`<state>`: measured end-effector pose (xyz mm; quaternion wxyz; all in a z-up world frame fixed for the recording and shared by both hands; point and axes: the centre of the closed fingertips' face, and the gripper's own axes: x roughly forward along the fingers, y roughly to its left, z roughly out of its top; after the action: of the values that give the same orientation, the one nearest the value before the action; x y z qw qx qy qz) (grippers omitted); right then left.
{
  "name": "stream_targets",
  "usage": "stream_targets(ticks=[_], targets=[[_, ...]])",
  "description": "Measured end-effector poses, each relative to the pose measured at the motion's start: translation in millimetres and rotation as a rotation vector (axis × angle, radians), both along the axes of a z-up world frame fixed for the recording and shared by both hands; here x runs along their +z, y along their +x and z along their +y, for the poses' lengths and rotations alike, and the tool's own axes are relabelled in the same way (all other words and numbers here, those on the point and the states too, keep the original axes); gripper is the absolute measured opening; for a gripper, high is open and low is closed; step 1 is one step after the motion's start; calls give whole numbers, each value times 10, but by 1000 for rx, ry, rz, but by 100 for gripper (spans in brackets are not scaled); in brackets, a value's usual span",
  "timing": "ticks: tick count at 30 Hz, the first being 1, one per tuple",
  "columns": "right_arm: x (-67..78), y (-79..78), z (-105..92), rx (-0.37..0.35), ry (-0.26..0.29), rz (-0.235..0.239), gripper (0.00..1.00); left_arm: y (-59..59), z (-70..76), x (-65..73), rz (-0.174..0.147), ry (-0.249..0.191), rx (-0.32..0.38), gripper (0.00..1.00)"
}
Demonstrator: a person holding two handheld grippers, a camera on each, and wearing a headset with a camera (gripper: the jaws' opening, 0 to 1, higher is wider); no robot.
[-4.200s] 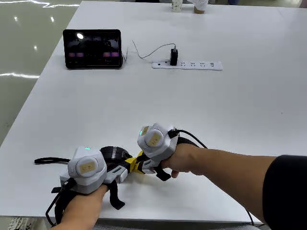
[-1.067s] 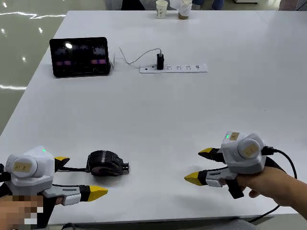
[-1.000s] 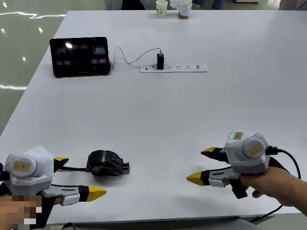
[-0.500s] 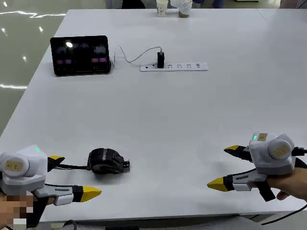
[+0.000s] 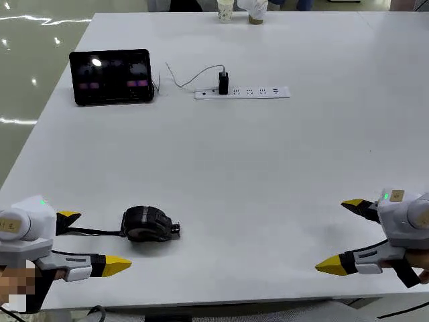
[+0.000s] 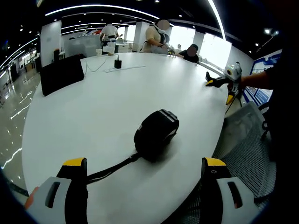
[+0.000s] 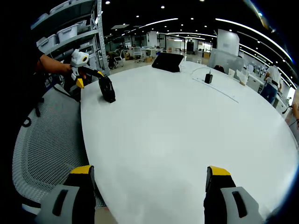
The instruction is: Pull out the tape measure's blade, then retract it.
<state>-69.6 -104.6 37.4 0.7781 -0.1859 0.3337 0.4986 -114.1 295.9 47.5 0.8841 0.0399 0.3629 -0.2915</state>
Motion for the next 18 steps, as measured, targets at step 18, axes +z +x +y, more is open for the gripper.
stream_targets(ticks=[18], targets=[[36,-5,-317,-36,-33,18,99,-42,-8,40,21,23,-49,99]])
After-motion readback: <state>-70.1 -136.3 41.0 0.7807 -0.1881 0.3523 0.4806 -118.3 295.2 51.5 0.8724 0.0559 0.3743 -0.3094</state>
